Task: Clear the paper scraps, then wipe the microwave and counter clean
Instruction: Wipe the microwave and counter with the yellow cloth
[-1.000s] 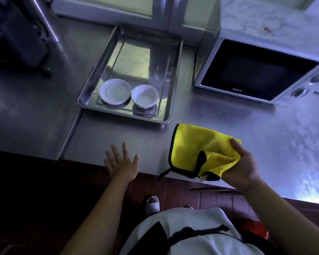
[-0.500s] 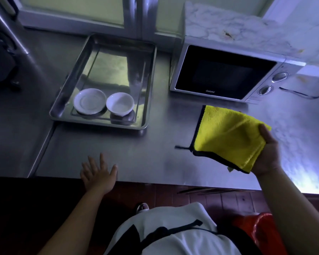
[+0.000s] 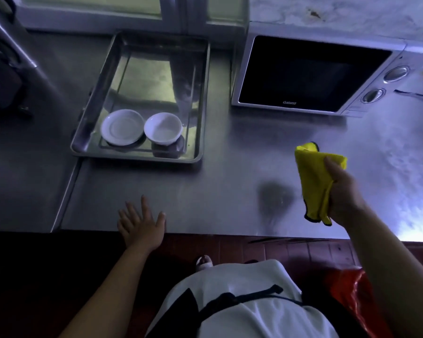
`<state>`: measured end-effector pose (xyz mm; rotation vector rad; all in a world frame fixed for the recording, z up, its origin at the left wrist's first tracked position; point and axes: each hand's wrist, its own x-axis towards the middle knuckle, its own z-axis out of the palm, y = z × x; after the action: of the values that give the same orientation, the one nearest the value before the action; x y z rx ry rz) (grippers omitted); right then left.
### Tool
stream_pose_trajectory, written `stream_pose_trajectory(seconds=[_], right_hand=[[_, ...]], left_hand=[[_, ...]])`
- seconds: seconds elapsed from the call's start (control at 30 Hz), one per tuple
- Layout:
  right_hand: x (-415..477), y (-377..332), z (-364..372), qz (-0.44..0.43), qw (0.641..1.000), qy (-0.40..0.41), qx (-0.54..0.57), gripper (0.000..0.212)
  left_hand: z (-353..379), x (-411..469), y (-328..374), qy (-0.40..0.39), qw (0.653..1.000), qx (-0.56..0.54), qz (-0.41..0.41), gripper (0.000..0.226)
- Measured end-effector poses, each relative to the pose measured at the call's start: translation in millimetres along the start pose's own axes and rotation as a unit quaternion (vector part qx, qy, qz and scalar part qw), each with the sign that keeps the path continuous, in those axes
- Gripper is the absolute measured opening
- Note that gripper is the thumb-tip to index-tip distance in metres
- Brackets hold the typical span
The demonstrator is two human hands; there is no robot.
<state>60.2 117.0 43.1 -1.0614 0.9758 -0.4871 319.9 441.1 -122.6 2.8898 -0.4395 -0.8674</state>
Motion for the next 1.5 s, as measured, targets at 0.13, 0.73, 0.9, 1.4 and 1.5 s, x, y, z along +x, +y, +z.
stream_pose_trajectory(seconds=[0.13, 0.73, 0.9, 1.4, 1.5], right_hand=[[28, 66, 53, 0.064, 0.907, -0.059, -0.412, 0.061], [15, 197, 147, -0.332, 0.455, -0.362, -0.743, 0.085], [-1, 174, 135, -0.280, 0.482, -0.466, -0.687, 0.059], [-26, -45, -3, 0.282, 0.912, -0.220, -0.199, 0.062], [-34, -89, -27, 0.260, 0.931, -0.238, -0.098, 0.070]], left_hand=[[1, 2, 0, -0.012, 1.000, 0.016, -0.007, 0.077], [9, 12, -5, -0.007, 1.000, 0.011, 0.007, 0.079], [4, 9, -2, 0.007, 1.000, 0.017, 0.003, 0.078], [-91, -79, 170, -0.215, 0.861, -0.291, 0.357, 0.071], [-119, -99, 228, -0.216, 0.835, -0.234, 0.449, 0.076]])
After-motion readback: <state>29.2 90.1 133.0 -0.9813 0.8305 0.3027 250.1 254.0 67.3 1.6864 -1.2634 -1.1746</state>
